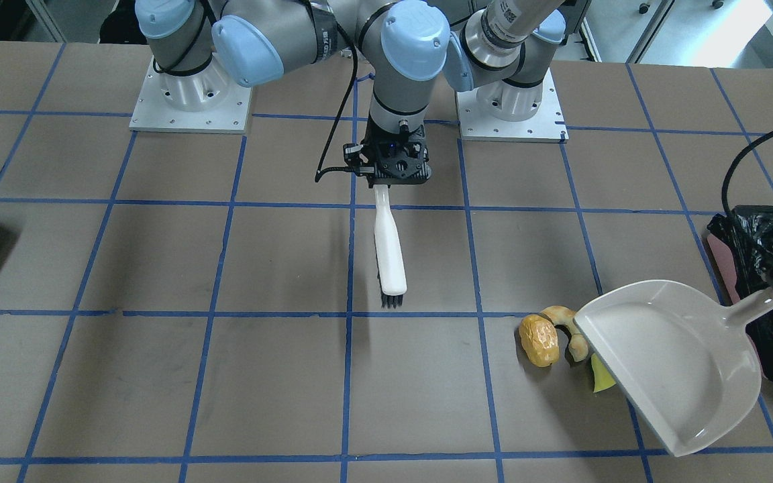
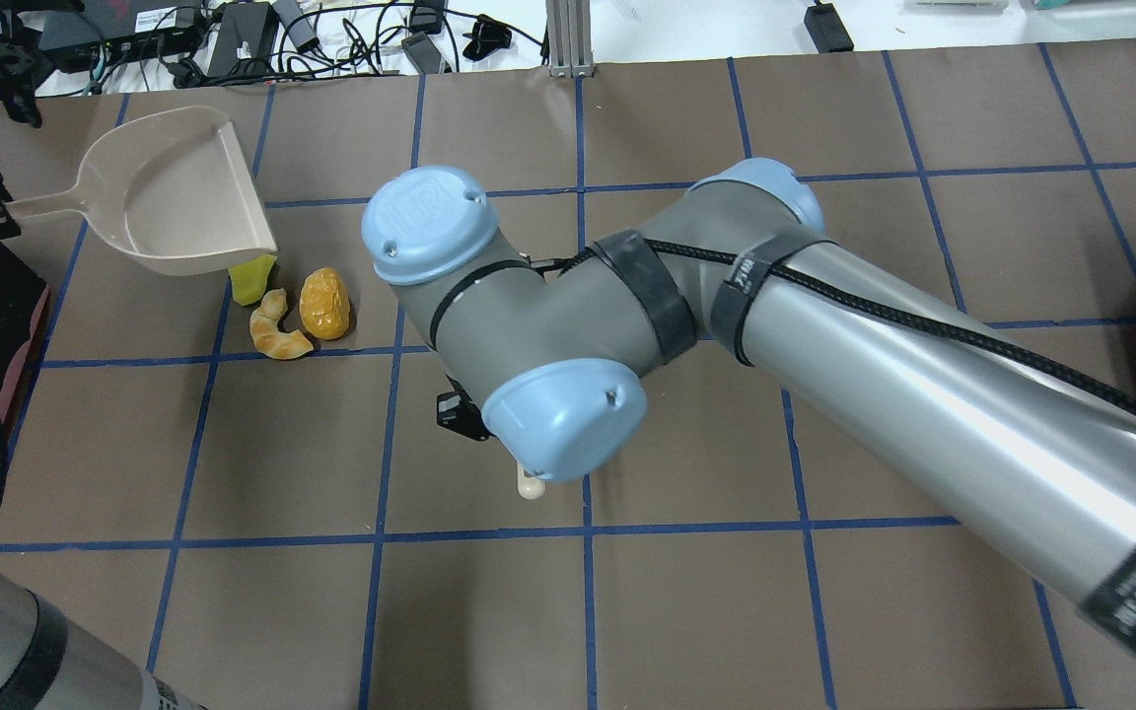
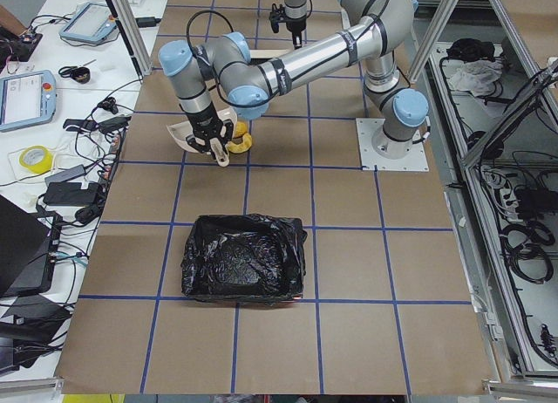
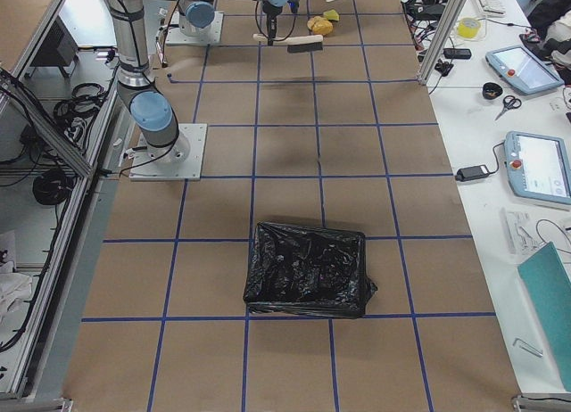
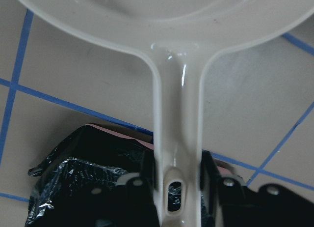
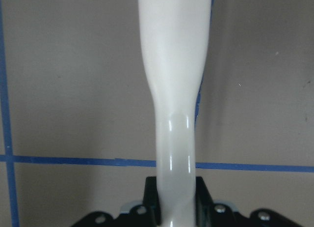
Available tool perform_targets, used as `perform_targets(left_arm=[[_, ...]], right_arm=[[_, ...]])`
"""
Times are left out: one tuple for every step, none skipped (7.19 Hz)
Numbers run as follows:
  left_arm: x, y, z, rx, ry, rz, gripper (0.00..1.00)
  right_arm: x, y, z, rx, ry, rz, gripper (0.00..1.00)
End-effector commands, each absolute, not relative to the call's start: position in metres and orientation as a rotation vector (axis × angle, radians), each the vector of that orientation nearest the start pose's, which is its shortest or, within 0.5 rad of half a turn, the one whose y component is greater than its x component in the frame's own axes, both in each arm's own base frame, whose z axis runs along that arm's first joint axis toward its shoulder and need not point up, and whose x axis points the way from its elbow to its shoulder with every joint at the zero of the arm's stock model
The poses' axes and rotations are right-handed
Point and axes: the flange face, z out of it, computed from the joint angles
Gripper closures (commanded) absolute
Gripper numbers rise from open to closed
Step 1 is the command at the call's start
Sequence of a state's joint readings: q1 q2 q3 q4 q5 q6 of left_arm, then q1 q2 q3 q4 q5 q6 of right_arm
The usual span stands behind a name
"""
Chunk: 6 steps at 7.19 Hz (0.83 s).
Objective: Sweep and dump trash in nearest bin
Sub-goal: 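Lift the dustpan beside the food with the left gripper while the right lifts the brush, then sweep the sponge, croissant and roll toward the dustpan with the right-held brush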
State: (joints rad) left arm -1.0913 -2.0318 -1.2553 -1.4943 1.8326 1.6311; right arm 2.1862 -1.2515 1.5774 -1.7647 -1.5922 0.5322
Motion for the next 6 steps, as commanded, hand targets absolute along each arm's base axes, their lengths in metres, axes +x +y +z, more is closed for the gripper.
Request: perform_targets(left_arm=[[0.265, -0.639, 0.345, 1.834, 2.326, 0.404, 1.0], [0.268, -0.641, 0.326, 1.923, 2.24, 0.404, 1.0], [0.273, -0.642, 0.314, 1.916, 2.219, 0.463, 1.0], [0.274, -0.643, 0.307, 1.919, 2.208, 0.496, 1.0], [0.273, -0.646, 0.296, 1.924, 2.199, 0.494, 1.0], [0.275, -0.65, 0.284, 1.939, 2.188, 0.501, 1.0]], right_arm=[[0.488, -0.463, 0.329, -0.12, 3.239, 0.205, 1.0], [0.502, -0.48, 0.323, -0.118, 3.228, 0.208, 1.0], [0.512, -0.491, 0.317, -0.117, 3.223, 0.204, 1.0], [0.52, -0.5, 0.315, -0.091, 3.213, 0.192, 1.0], [0.534, -0.511, 0.314, -0.049, 3.17, 0.204, 1.0], [0.554, -0.522, 0.317, -0.017, 3.123, 0.213, 1.0]])
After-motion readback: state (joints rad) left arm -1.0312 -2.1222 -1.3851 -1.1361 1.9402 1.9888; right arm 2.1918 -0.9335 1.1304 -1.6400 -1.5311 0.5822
